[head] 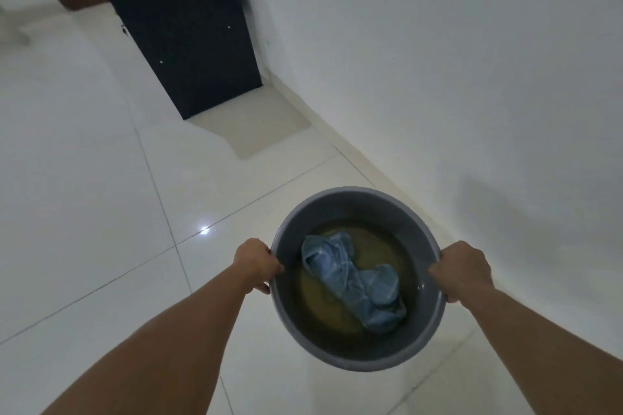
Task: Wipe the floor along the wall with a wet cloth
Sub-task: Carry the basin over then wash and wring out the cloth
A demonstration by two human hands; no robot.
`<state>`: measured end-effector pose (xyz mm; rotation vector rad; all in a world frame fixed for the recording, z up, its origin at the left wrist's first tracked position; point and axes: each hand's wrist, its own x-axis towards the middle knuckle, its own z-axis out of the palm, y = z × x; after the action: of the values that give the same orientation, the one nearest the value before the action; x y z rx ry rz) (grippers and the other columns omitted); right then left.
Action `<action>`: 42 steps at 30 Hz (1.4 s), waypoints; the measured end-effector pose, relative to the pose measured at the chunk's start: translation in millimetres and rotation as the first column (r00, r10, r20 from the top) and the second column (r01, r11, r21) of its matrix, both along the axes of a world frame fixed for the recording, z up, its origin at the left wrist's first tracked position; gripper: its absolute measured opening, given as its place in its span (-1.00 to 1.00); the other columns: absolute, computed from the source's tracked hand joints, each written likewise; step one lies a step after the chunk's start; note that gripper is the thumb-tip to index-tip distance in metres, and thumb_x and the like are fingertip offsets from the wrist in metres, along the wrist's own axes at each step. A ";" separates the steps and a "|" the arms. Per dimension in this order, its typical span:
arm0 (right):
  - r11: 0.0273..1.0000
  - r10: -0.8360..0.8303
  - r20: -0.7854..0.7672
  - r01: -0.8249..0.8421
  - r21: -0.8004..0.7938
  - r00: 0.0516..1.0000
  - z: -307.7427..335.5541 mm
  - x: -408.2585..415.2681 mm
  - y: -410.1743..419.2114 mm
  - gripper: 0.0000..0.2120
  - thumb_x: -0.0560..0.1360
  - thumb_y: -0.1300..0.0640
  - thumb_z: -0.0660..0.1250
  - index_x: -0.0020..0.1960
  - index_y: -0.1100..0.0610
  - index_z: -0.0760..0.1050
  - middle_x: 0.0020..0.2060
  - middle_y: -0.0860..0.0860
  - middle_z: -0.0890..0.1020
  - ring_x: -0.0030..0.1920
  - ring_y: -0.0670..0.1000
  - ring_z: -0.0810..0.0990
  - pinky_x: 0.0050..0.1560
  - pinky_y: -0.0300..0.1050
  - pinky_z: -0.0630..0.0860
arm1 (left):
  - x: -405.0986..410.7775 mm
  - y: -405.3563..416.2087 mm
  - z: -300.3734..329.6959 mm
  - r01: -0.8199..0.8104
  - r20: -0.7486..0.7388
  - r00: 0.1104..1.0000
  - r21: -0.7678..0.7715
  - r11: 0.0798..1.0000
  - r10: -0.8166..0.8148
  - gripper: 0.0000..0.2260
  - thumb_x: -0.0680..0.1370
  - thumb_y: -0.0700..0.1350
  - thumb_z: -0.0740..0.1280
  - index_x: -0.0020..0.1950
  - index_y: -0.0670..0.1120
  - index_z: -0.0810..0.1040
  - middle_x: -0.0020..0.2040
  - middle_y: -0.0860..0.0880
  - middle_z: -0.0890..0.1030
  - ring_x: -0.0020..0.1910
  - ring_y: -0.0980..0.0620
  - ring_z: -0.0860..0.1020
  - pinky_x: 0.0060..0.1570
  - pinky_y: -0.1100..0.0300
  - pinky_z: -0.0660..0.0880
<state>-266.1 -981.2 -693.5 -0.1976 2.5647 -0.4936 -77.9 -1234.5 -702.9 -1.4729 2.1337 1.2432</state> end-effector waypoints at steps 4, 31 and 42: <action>0.997 0.077 0.009 -0.077 0.016 0.997 -12.2 -27.1 -82.8 -0.94 0.43 0.29 0.36 -0.21 0.23 0.57 -0.43 0.11 0.58 -0.47 0.05 0.58 -0.53 -0.26 0.35 | -6.0 -66.7 -16.3 -0.067 -0.001 0.998 -0.003 0.998 0.067 -0.78 0.45 -0.21 0.45 0.06 -0.23 0.59 -0.06 -0.18 0.66 -0.21 -0.13 0.69 -0.15 0.01 0.66; 0.913 0.407 -0.080 -0.408 0.007 0.910 -278.8 -106.0 -547.7 -0.92 0.45 0.22 0.37 -0.13 0.24 0.56 -0.39 0.11 0.56 -0.51 0.07 0.57 -0.64 -0.29 0.34 | -23.7 -451.4 -279.2 -0.356 -0.013 0.934 -0.020 0.934 0.356 -0.86 0.45 -0.30 0.43 -0.03 -0.27 0.54 -0.13 -0.22 0.64 -0.23 -0.14 0.66 -0.26 0.03 0.65; 0.890 0.454 -0.122 -0.457 0.005 0.883 -334.0 -109.9 -588.9 -0.92 0.46 0.23 0.40 -0.12 0.25 0.54 -0.35 0.12 0.57 -0.46 0.08 0.61 -0.59 -0.23 0.44 | -21.9 -486.7 -327.9 -0.398 -0.020 0.917 -0.038 0.917 0.397 -0.82 0.46 -0.30 0.41 0.02 -0.32 0.54 -0.14 -0.24 0.64 -0.24 -0.14 0.67 -0.31 0.04 0.65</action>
<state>-376.0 -1570.0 -1027.5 -0.8414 2.5068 -0.3378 -99.8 -1721.2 -1030.8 -1.9962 1.9343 1.3402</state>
